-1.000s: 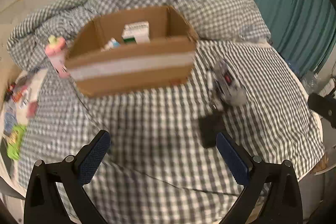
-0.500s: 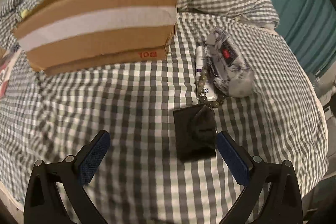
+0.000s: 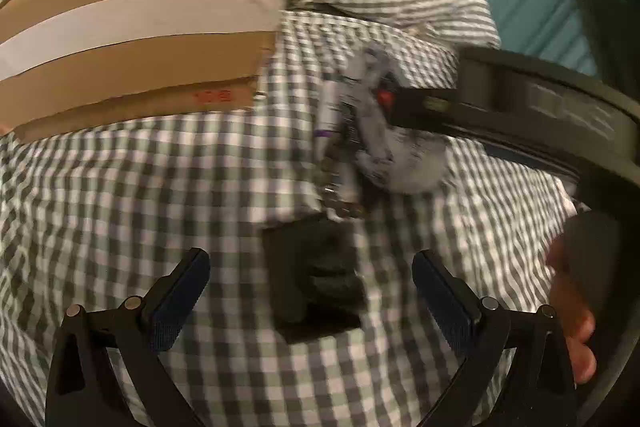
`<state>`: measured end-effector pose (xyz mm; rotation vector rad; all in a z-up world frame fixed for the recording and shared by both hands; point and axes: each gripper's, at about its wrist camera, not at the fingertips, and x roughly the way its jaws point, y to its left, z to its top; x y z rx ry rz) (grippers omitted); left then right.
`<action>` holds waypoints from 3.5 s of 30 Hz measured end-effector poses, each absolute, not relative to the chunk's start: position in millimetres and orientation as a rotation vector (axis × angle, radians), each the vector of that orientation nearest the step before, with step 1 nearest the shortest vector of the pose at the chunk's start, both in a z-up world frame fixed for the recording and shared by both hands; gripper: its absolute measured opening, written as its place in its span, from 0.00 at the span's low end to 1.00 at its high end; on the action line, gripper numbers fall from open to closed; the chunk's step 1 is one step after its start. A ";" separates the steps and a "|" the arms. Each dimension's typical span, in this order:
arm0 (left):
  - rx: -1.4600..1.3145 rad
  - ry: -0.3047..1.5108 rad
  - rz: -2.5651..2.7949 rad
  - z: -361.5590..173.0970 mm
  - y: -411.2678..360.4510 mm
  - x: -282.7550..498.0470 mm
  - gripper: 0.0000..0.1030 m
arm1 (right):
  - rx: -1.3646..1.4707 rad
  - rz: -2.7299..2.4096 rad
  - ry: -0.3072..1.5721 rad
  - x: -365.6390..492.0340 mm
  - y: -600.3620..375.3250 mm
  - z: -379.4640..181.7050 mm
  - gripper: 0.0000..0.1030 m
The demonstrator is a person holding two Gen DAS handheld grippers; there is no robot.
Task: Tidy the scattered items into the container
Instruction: 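Grasp the black pouch with the left gripper while the right grasps the printed pouch, then drop the printed pouch into the box with the right gripper while the left holds the black pouch, then grasp the wooden bead bracelet with the right gripper while the left holds the black pouch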
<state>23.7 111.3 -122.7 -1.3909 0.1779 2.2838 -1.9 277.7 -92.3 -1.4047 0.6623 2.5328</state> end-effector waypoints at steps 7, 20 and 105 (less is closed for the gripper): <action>-1.449 0.259 2.331 -145.4 120.0 4.7 1.00 | -1.453 2.506 0.661 -12.6 283.5 -110.9 0.96; -1.448 0.289 2.362 -145.7 120.4 -2.6 0.53 | -1.422 2.477 0.773 10.3 292.3 -104.4 0.19; -1.487 0.082 2.658 -126.3 -98.5 -113.8 0.59 | -1.181 2.494 0.675 48.1 232.0 -46.0 1.00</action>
